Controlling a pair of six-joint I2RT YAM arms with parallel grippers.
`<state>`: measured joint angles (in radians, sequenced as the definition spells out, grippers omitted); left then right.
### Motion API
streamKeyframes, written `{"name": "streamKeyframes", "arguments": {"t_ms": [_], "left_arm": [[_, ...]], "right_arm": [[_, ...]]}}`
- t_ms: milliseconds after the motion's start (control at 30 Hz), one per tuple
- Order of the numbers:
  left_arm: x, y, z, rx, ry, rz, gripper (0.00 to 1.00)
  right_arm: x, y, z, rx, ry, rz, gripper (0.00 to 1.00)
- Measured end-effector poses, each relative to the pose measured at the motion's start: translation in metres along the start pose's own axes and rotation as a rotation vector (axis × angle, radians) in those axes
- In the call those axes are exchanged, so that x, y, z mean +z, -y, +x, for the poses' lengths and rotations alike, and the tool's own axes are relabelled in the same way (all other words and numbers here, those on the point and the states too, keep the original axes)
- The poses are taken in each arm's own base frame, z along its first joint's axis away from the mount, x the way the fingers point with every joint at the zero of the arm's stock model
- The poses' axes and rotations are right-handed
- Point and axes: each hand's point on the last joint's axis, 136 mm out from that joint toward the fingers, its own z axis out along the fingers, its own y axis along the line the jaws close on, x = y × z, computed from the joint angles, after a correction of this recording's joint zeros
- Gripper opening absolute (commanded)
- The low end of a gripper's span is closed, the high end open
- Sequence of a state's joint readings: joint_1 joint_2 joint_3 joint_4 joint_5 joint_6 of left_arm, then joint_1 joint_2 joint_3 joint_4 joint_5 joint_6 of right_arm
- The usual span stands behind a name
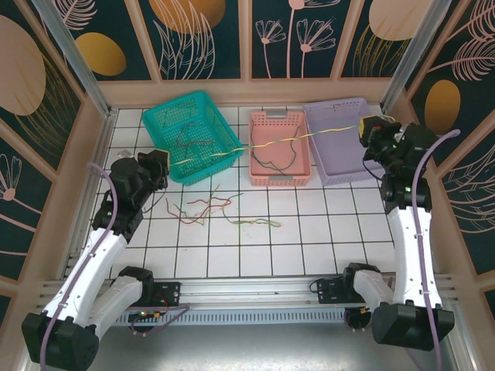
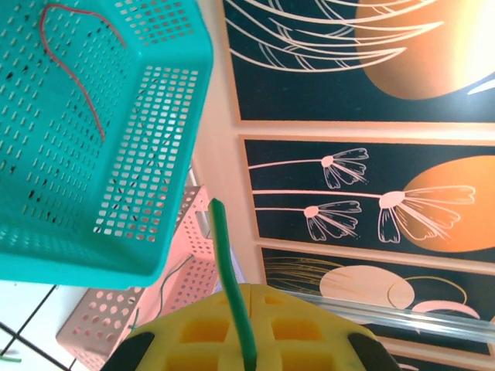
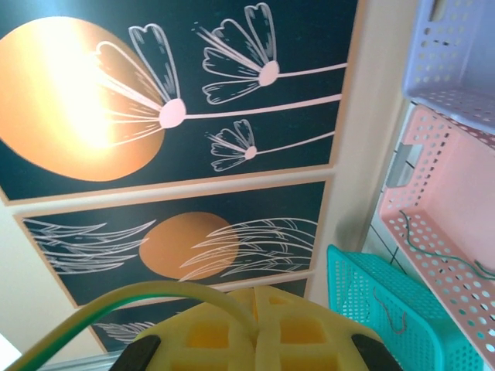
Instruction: Untangle the cables
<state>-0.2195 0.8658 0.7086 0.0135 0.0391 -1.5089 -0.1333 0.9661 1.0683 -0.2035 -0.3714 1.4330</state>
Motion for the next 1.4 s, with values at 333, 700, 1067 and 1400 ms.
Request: {"name": "streamKeyframes", "arguments": {"t_ms": [333,700,1067,1400], "left_arm": [[-0.001,0.069,-0.002,0.332,0.043,0.254,0.00],[-0.013,0.122,0.007,0.551,0.061,0.398,0.00],[-0.006,0.135,0.012,0.591,0.041,0.414,0.00],[0.021,0.210,0.031,0.522,-0.069,0.553,0.00]], "right_arm": [[-0.002,0.059,-0.015,0.157,0.023,0.229,0.00],[0.001,0.140,-0.009,0.343,-0.076,0.396,0.00],[-0.002,0.156,-0.009,0.380,-0.102,0.417,0.00],[0.026,0.101,-0.030,0.078,-0.056,0.344,0.41]]}}
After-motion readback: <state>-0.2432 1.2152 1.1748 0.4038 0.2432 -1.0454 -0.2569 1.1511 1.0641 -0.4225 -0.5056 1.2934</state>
